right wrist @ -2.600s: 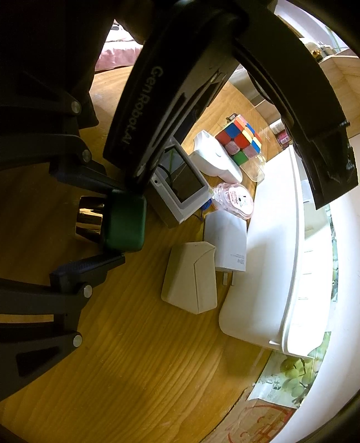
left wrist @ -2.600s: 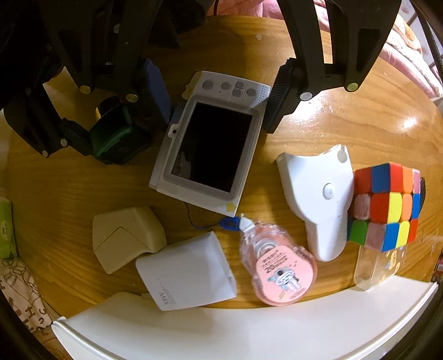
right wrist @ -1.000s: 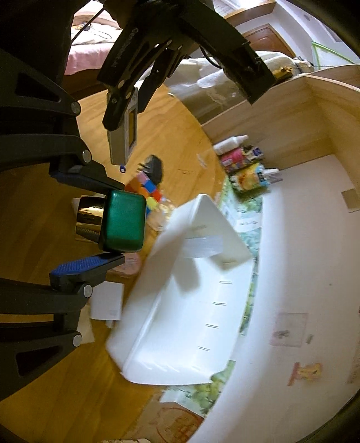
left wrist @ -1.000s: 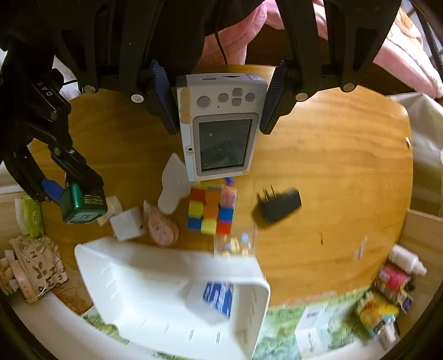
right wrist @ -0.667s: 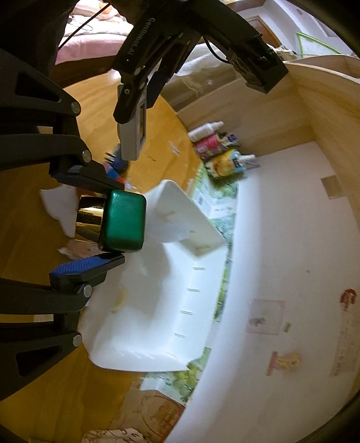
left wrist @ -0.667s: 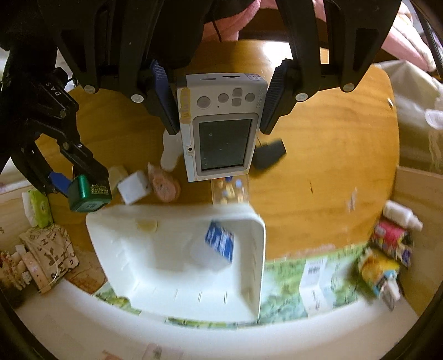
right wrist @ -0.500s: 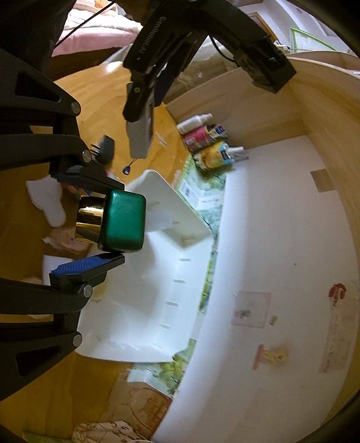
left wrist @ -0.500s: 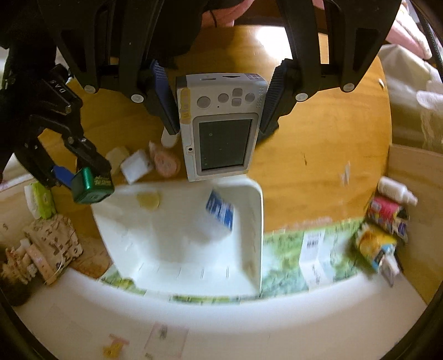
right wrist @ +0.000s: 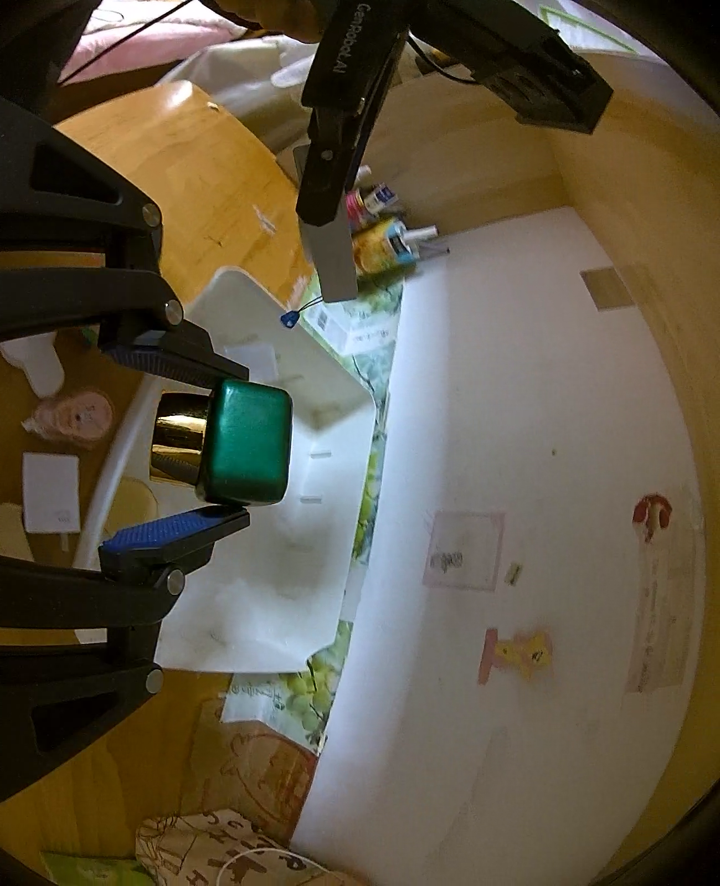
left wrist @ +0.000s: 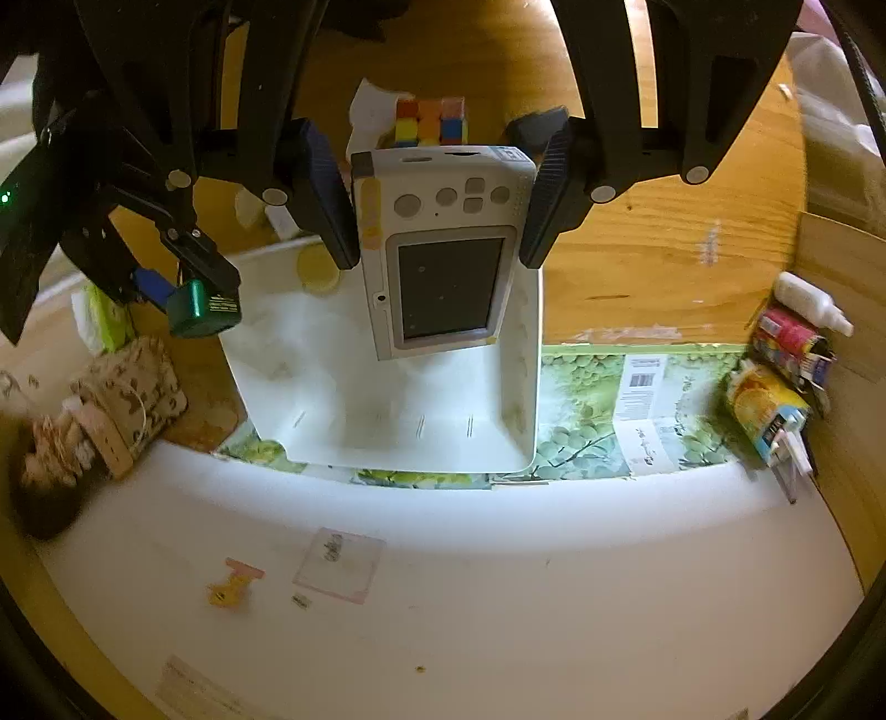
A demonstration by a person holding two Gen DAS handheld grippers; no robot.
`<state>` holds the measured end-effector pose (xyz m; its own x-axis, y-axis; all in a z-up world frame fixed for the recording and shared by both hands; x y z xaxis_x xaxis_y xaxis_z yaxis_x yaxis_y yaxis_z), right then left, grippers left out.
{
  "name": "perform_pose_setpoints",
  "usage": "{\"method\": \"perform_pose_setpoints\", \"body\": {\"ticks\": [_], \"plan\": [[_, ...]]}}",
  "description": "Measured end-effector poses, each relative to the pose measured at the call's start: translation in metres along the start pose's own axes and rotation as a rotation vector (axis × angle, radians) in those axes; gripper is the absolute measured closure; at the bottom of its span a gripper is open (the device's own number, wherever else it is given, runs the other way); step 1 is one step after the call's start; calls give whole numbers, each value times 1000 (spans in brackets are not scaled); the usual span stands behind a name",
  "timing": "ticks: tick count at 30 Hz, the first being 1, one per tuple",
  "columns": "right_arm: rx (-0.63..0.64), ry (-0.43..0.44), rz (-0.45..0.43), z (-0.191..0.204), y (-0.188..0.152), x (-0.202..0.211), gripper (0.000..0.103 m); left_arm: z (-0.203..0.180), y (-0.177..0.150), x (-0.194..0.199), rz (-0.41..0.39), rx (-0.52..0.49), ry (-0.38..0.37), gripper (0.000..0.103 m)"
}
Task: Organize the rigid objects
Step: 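Carry the white device and green bottle with both grippers over the bin, then lower both items into the bin and open both grippers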
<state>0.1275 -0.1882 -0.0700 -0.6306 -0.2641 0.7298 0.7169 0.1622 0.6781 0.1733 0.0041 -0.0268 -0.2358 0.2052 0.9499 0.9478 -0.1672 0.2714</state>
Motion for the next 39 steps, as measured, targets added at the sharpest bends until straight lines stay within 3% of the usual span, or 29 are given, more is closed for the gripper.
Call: {"method": "perform_pose_setpoints", "body": {"ticks": [15, 25, 30, 34, 39], "plan": [[-53, -98, 19, -25, 0, -50, 59, 18, 27, -56, -167, 58, -74, 40], [-80, -116, 55, -31, -3, -69, 59, -1, 38, -71, -214, -4, -93, 40], [-107, -120, 55, -35, -2, -68, 58, -8, 41, -62, -279, -24, -105, 40], [-115, -144, 38, -35, 0, -61, 43, -13, 41, -61, -254, -39, -112, 39], [-131, -163, 10, -34, 2, -44, 35, -12, 36, -50, -271, -33, -124, 29]]}}
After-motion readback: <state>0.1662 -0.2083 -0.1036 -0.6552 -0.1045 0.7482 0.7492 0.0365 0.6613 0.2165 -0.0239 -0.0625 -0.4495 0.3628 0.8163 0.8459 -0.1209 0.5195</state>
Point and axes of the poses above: each gripper's, at about its wrist camera, not at the fingertips, and x roughly against the way its jaws point, z to its left, y to its top, the point moved 1 cm from there along -x, roughly the way its jaws point, and after that the axes turned 11 degrees about z, right-handed, at the moved point
